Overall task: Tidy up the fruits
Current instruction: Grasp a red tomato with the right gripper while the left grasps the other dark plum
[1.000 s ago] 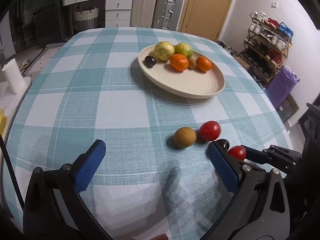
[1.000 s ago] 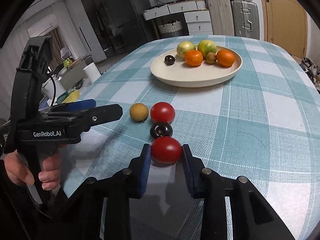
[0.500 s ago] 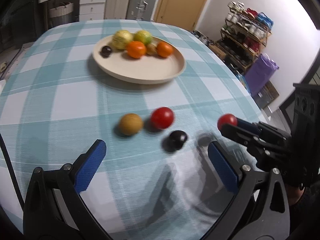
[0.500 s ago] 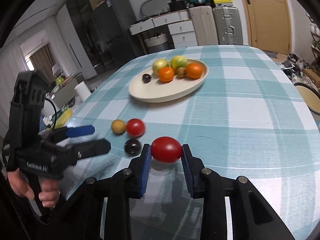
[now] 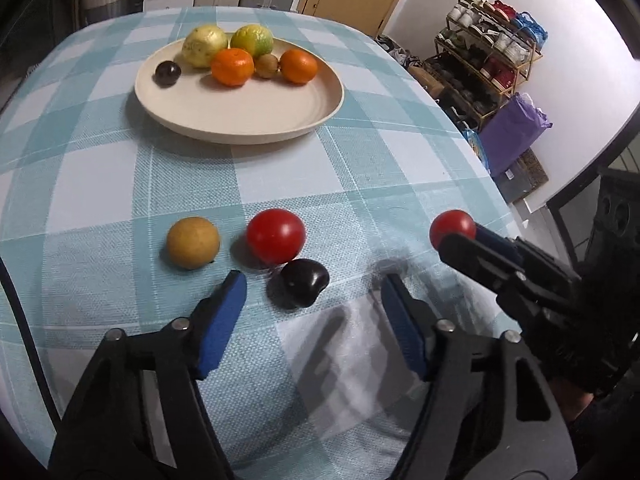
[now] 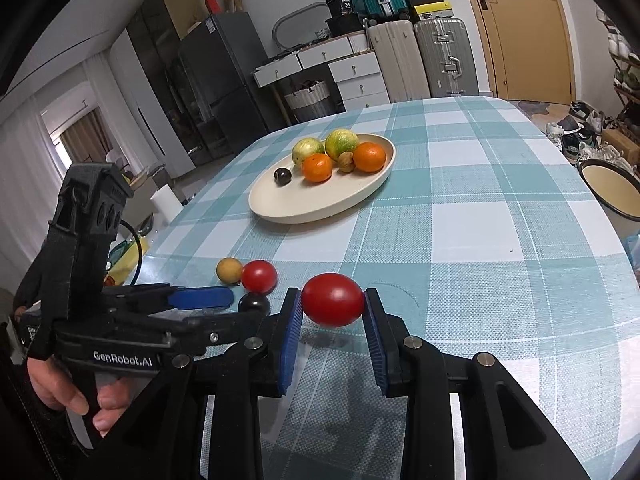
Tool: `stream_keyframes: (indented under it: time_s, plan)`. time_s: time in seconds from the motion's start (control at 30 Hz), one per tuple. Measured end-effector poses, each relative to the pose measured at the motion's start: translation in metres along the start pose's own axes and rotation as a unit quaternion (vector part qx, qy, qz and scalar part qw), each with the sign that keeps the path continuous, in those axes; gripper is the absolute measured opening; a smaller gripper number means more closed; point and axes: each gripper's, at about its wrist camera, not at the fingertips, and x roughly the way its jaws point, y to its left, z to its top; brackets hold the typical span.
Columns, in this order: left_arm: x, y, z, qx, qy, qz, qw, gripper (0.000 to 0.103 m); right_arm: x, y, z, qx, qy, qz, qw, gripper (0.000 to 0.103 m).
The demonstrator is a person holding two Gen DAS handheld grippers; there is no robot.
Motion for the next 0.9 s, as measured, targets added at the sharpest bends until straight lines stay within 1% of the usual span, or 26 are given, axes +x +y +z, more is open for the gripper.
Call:
stream_keyframes:
  time_s: [0.03, 0.1, 0.13, 0.2, 0.27, 0.43, 0.53, 0.7, 0.9]
  plan:
    - [0.001, 0.000, 0.001, -0.001, 0.003, 0.004, 1.0000, 0.059, 0.000, -0.001, 0.000, 0.001, 0.000, 0.001, 1.000, 0.031]
    - [0.002, -0.001, 0.003, 0.001, 0.006, 0.010, 0.9999, 0.046, 0.000, -0.001, -0.001, 0.001, 0.000, 0.002, 1.000, 0.031]
    - [0.002, -0.002, 0.004, 0.002, 0.007, 0.014, 0.9999, 0.043, 0.000, -0.002, -0.001, 0.002, 0.000, 0.002, 1.000, 0.031]
    - [0.002, -0.002, 0.004, 0.001, 0.009, 0.011, 0.9999, 0.029, -0.001, -0.003, -0.001, 0.003, -0.002, 0.004, 1.000, 0.031]
    - [0.002, -0.001, 0.004, 0.002, 0.010, 0.014, 0.9999, 0.023, -0.001, -0.003, -0.001, 0.003, -0.003, 0.005, 1.000, 0.031]
    - [-0.002, 0.002, 0.001, -0.006, 0.012, -0.003, 0.9999, 0.022, -0.002, -0.004, -0.002, 0.004, -0.004, 0.005, 1.000, 0.031]
    - [-0.006, 0.000, -0.001, -0.002, 0.012, -0.004, 0.9999, 0.022, -0.003, -0.003, -0.002, 0.004, -0.005, 0.005, 1.000, 0.031]
    - [-0.020, 0.000, 0.000, 0.003, -0.001, -0.009, 1.0000, 0.022, -0.003, 0.000, -0.001, -0.001, -0.007, 0.008, 1.000, 0.031]
    - [-0.040, 0.016, 0.007, -0.015, -0.017, -0.026, 0.9994, 0.022, 0.002, 0.010, 0.004, -0.013, -0.006, 0.014, 1.000, 0.031]
